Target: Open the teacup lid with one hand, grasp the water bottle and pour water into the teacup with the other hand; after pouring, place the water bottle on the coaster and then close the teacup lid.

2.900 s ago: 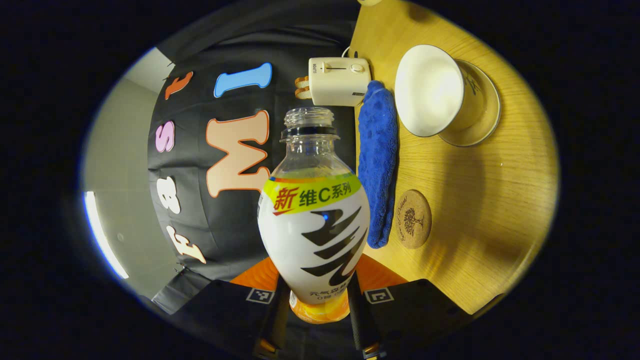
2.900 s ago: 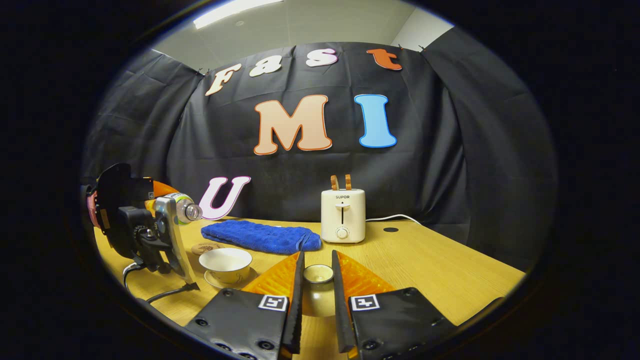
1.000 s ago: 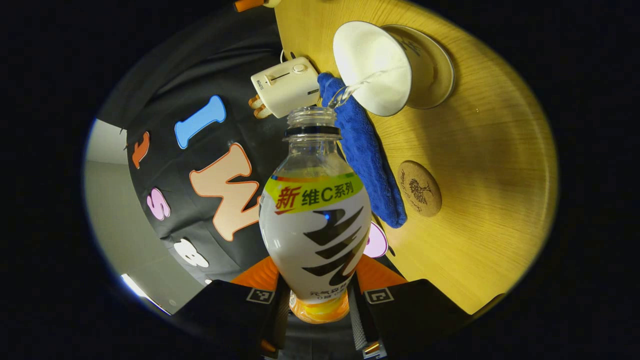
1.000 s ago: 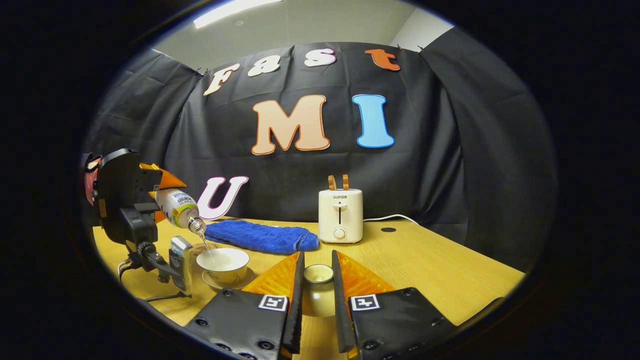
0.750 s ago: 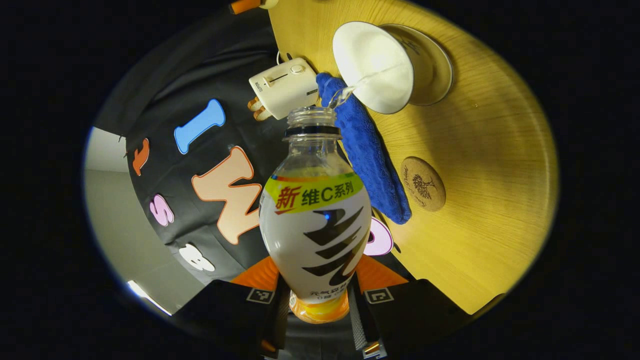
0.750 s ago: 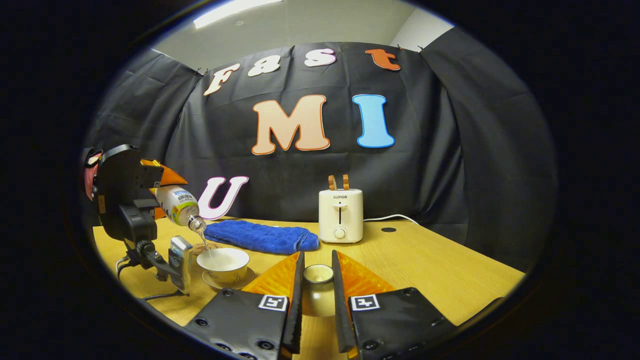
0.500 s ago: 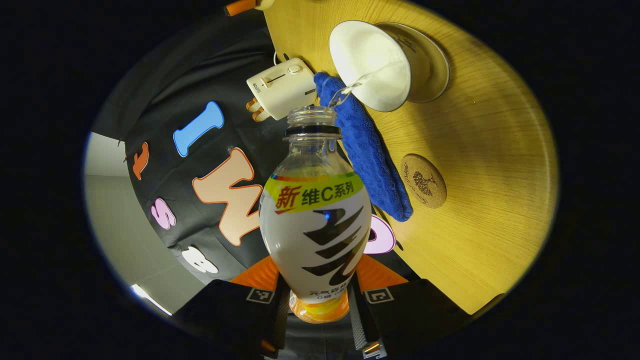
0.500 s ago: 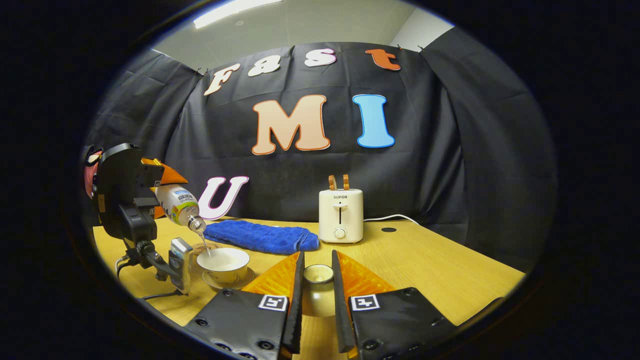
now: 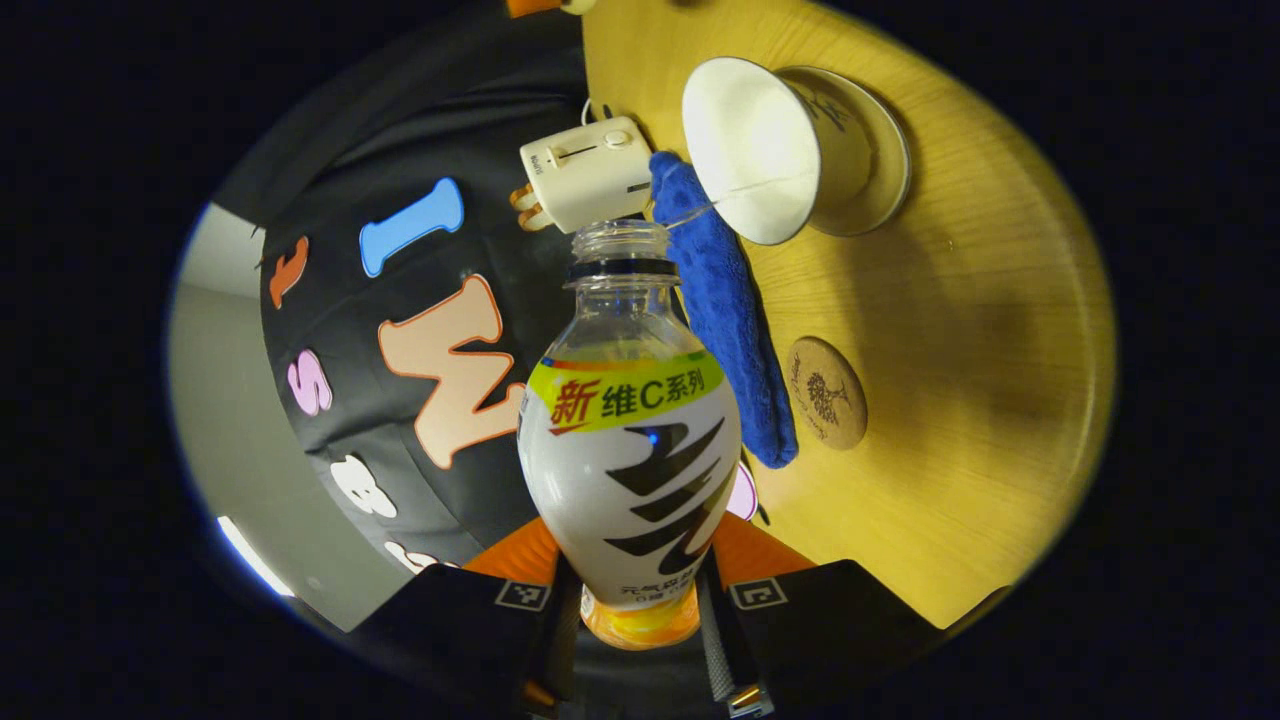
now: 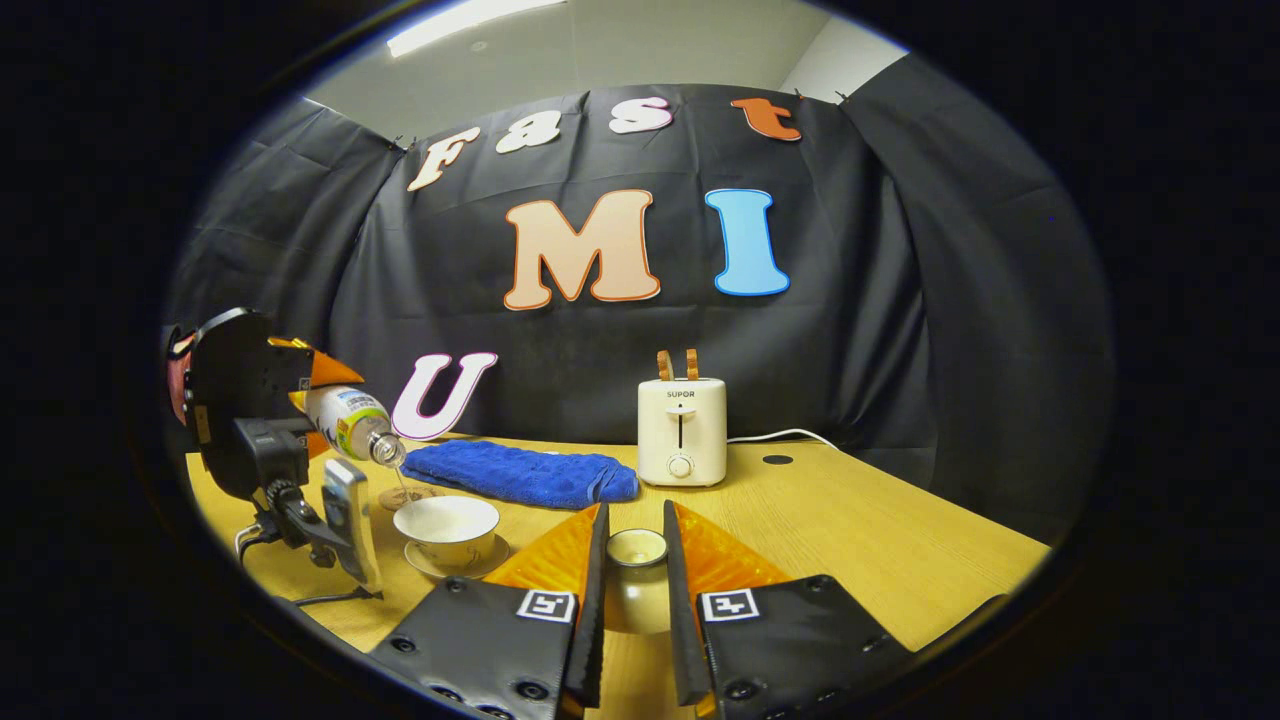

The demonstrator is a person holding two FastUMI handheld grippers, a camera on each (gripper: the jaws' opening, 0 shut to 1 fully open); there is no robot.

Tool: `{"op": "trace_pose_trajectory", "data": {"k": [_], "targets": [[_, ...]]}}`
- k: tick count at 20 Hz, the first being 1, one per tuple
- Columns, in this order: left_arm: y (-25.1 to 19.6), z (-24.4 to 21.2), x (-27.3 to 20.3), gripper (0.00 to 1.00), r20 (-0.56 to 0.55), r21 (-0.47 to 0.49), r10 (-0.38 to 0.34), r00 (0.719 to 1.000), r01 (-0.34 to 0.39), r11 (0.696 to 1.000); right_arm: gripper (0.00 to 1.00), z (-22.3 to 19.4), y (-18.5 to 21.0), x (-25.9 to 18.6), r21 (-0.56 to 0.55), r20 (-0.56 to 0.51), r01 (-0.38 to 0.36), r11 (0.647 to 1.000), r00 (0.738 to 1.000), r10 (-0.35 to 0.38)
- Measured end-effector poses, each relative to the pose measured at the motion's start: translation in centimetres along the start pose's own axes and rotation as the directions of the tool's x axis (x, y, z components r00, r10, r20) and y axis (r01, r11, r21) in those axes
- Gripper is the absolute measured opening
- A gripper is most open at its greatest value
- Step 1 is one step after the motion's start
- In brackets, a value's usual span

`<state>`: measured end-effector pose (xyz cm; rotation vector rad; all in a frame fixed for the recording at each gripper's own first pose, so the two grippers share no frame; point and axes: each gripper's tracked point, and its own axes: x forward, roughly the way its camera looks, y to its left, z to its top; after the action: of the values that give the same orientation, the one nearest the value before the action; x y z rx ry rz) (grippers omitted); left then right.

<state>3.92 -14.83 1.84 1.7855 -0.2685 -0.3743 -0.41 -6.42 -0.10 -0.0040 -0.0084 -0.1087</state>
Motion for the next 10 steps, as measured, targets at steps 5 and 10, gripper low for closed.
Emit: {"op": "trace_pose_trajectory", "data": {"k": [5, 10], "targets": [[0.1, 0.4, -0.2, 0.51, 0.041, -0.360, 0.045, 0.998, -0.027, 0.933, 0.31, 0.1, 0.0, 0.0, 0.000, 0.000, 0.000, 1.000, 1.000, 0.000], [1.8, -0.8, 0.8, 0.49, 0.043, -0.739, 0.086, 0.995, -0.026, 0.673, 0.31, 0.0, 0.0, -0.1, -0.001, -0.002, -0.001, 1.000, 1.000, 0.001]]}}
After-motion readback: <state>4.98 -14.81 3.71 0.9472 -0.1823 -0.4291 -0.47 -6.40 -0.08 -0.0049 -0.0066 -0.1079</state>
